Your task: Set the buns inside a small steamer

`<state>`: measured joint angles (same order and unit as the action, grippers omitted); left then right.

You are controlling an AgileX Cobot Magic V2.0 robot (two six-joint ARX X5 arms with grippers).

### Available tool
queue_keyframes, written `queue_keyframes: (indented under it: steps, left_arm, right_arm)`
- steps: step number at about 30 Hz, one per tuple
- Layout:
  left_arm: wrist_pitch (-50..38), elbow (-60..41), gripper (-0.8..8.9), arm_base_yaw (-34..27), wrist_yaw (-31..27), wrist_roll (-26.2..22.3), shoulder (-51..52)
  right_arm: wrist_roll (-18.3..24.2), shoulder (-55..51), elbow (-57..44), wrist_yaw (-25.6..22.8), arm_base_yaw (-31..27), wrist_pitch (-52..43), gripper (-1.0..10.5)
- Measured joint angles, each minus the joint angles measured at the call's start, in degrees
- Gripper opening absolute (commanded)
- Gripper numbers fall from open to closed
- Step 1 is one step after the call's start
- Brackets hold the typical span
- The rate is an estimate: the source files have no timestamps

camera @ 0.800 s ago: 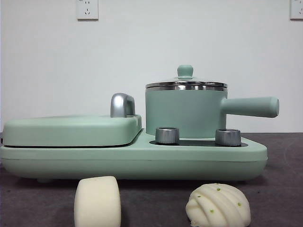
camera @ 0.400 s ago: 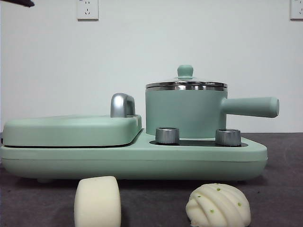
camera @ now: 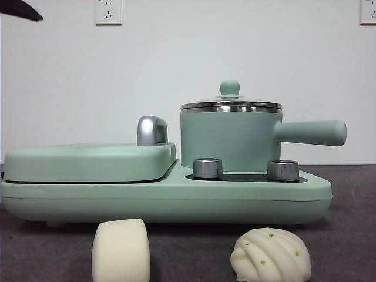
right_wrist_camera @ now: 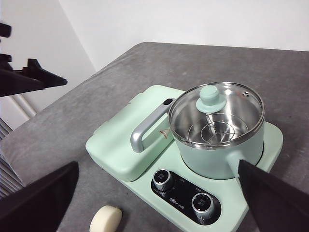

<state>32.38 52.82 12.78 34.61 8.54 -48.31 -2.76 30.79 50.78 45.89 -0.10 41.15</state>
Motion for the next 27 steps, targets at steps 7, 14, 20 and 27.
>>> queue_keyframes:
  steps: [7, 14, 20, 27]
  left_arm:
    - [2.60, 4.79, 5.00, 0.44, 0.02, 1.40, -7.80]
    - [9.68, 17.09, 5.00, 0.96, -0.02, 1.20, -20.44]
    - [17.99, 31.32, 4.99, 3.37, -3.21, -1.31, -33.03]
    - [26.45, 46.62, 4.95, 7.80, -10.32, -3.65, -45.88]
  right_arm:
    - [0.00, 0.00, 0.00, 0.00, 0.00, 0.00, 5.3]
    - [0.00, 0.00, 0.00, 0.00, 0.00, 0.00, 5.3]
    - [0.00, 0.00, 0.00, 0.00, 0.00, 0.00, 5.3]
    - [0.00, 0.00, 0.00, 0.00, 0.00, 0.00, 5.3]
